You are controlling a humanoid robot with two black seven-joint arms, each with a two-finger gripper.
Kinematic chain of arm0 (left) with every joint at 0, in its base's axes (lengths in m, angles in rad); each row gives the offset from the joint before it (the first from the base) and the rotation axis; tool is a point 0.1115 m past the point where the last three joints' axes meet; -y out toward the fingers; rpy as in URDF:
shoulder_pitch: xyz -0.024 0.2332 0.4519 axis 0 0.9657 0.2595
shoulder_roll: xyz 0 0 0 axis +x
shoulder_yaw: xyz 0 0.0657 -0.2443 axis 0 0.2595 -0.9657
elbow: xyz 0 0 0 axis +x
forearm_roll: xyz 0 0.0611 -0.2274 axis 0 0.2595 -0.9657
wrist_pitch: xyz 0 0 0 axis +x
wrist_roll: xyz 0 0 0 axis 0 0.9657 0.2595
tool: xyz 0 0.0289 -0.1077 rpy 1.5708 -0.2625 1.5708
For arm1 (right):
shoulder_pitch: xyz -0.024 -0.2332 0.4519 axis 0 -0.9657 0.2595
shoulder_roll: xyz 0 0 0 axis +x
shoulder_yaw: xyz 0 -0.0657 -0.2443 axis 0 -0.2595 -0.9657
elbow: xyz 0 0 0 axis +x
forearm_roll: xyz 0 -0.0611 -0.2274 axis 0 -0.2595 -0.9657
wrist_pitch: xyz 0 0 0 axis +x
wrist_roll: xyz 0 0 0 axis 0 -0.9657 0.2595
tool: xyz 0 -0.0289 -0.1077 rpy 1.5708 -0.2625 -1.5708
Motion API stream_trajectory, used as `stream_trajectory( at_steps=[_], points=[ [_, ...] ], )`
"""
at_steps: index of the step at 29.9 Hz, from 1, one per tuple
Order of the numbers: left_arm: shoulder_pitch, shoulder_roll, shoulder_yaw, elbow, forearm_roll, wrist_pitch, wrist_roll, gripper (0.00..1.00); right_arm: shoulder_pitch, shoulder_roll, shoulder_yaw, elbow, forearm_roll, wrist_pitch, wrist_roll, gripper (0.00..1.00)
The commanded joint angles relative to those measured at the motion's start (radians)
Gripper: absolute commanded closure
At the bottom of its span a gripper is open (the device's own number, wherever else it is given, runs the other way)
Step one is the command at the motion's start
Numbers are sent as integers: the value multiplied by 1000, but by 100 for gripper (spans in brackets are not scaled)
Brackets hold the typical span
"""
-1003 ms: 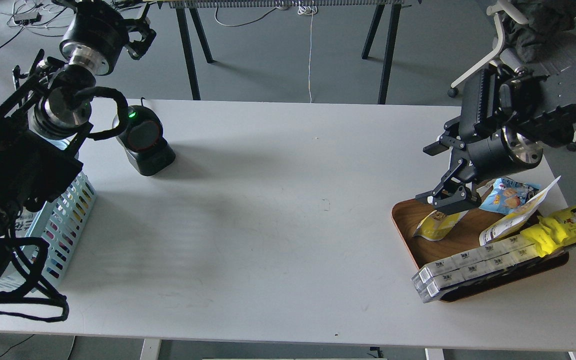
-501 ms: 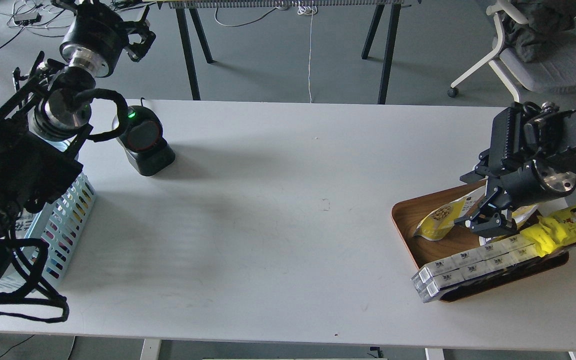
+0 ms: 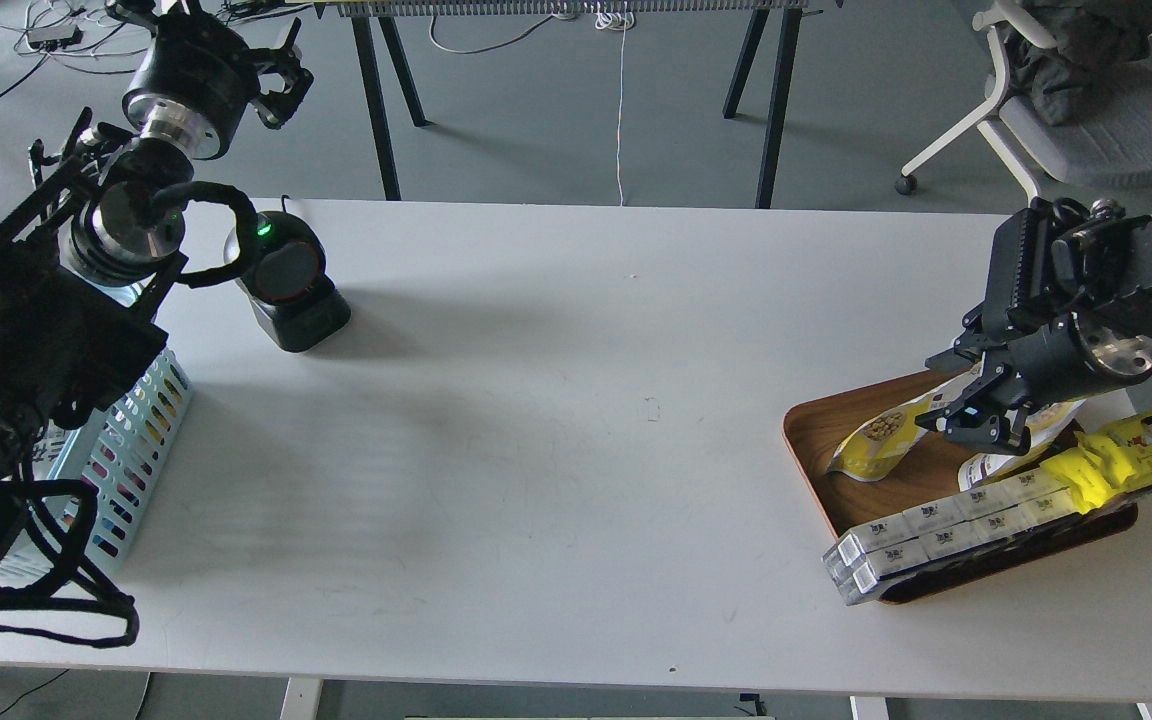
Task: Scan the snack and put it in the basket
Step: 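Lower the right gripper and grasp the yellow snack packet in the tray, then lift the yellow packet and carry it toward the scanner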
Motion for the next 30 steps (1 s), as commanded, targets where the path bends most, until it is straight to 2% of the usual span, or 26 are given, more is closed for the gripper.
stream_trajectory(
  at_steps=[1,11,19,26,30],
  points=[
    [2,2,-2,0,0,0,-1,0,-8,14,5,-9,3,-1,0,52],
    [4,3,-2,1,0,0,1,0,-37,22,5,-12,0,-1,0,66],
    [4,6,-2,1,0,0,1,0,-35,25,8,-26,0,-13,0,88],
    [4,17,-2,1,-2,0,-1,0,-32,46,12,-43,2,-39,0,99],
    [4,17,-2,0,0,0,-1,0,-37,48,28,-57,11,-76,0,100]
  ],
)
